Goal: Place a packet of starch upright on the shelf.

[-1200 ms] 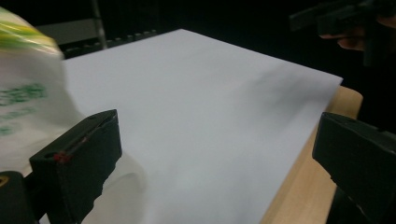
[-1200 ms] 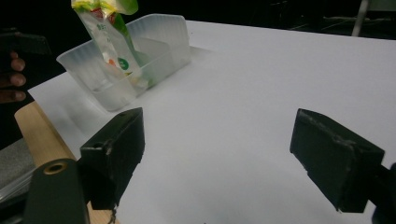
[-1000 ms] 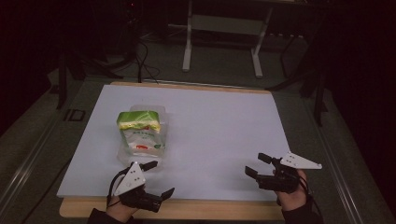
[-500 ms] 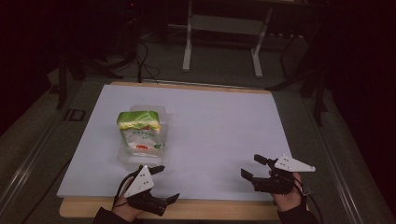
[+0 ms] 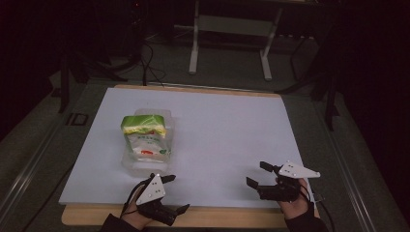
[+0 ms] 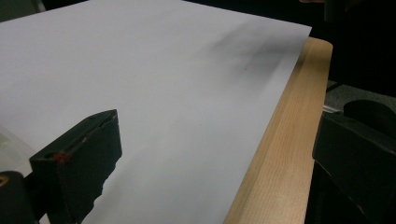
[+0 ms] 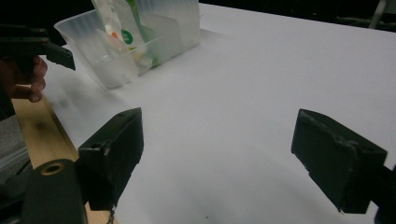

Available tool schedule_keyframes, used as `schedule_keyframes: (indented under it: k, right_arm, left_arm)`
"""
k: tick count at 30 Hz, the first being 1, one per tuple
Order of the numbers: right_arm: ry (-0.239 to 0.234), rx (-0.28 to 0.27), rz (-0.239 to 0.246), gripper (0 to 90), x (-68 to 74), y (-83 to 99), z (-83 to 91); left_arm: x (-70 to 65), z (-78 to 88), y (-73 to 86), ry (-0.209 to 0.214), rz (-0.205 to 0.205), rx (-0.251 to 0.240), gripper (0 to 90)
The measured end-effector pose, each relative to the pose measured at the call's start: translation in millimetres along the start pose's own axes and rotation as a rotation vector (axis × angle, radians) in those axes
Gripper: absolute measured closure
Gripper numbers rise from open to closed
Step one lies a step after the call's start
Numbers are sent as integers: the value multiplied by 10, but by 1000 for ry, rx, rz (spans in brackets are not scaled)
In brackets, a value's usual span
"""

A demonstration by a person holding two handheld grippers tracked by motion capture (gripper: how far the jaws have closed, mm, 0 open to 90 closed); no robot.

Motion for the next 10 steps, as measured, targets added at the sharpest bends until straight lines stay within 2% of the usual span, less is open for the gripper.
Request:
schedule_keyframes:
  k: [10]
  right_arm:
    - [-6,1,-5,169,0,4,-12]
  left_arm:
    - [21,-21,23,-9,6,5,16]
Point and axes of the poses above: each handheld gripper's, and its own axes: z roughly backward along the jaws, y roughly out of its underside, x roughly to its left, the point moved 1 cm from there along -z, roughly forward along the jaws, and after that the axes turned 2 degrees about -y, right-handed, at the moved point
